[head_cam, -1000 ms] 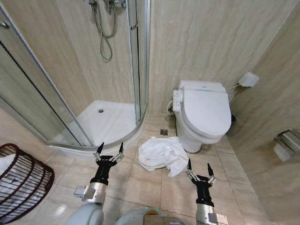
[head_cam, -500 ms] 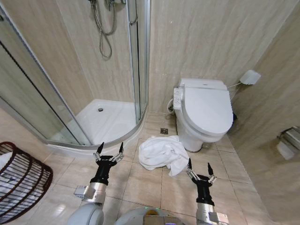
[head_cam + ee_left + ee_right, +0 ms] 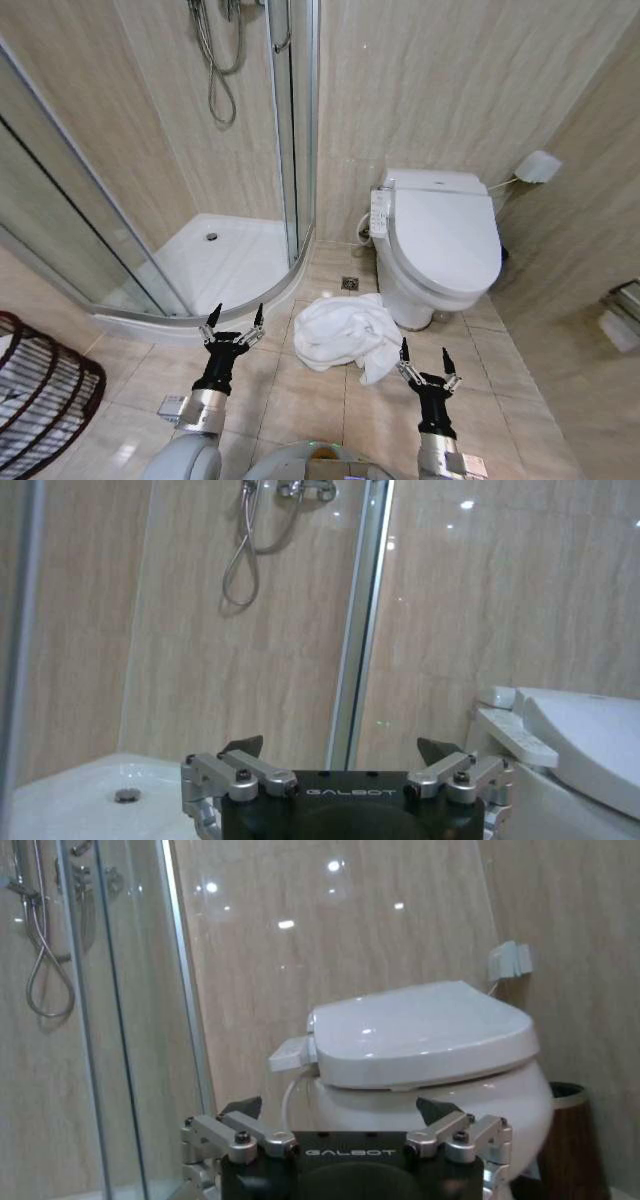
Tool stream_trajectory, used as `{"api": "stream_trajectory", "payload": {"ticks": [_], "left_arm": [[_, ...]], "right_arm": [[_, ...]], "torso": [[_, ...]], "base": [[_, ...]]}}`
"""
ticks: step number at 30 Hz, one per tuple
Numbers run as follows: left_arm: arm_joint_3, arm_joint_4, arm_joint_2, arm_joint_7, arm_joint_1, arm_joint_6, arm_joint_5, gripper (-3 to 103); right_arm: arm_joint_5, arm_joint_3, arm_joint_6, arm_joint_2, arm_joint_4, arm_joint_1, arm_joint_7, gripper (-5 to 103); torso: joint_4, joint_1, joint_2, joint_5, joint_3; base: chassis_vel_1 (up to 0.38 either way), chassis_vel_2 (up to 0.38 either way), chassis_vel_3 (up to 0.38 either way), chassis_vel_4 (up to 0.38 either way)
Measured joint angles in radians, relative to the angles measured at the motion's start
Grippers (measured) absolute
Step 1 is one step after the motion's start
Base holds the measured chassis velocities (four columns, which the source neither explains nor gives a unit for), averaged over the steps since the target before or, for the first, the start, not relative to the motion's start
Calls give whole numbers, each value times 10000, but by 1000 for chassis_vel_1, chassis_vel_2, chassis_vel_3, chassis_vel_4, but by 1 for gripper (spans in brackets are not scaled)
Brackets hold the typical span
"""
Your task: Discard the used towel into the hamper.
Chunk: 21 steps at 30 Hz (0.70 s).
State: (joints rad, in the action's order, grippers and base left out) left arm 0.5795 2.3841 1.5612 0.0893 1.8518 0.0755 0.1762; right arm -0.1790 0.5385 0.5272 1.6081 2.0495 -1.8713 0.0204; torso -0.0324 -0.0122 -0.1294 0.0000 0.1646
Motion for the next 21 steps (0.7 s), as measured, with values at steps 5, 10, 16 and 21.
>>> {"api": "stream_trajectory", "payload": {"ticks": [5,10,16,21], "left_arm": [[0,0,0,0,0,0,0,100],[0,0,0,0,-1,0,0,100],[0,0,0,0,-1,0,0,100],[0,0,0,0,0,0,0,100]], "right_arm": [[-101,14,226,0,-145,83,-381,100],[-644,792,-962,0,-492,583,-1611,100],[-2253,1684,-3238,-288,-737,1234,-2698,100],[-2548,1889,-4517,-720,-1296,1954,-3615,100]], "torso": [[1,-3,-13,1,9],[1,-9,-27,-2,21],[0,-7,-39,0,25],[1,-8,-46,0,31]], "base": [[-137,145,127,-139],[-76,92,71,-84],[-4,4,9,-4],[0,0,0,0]]}}
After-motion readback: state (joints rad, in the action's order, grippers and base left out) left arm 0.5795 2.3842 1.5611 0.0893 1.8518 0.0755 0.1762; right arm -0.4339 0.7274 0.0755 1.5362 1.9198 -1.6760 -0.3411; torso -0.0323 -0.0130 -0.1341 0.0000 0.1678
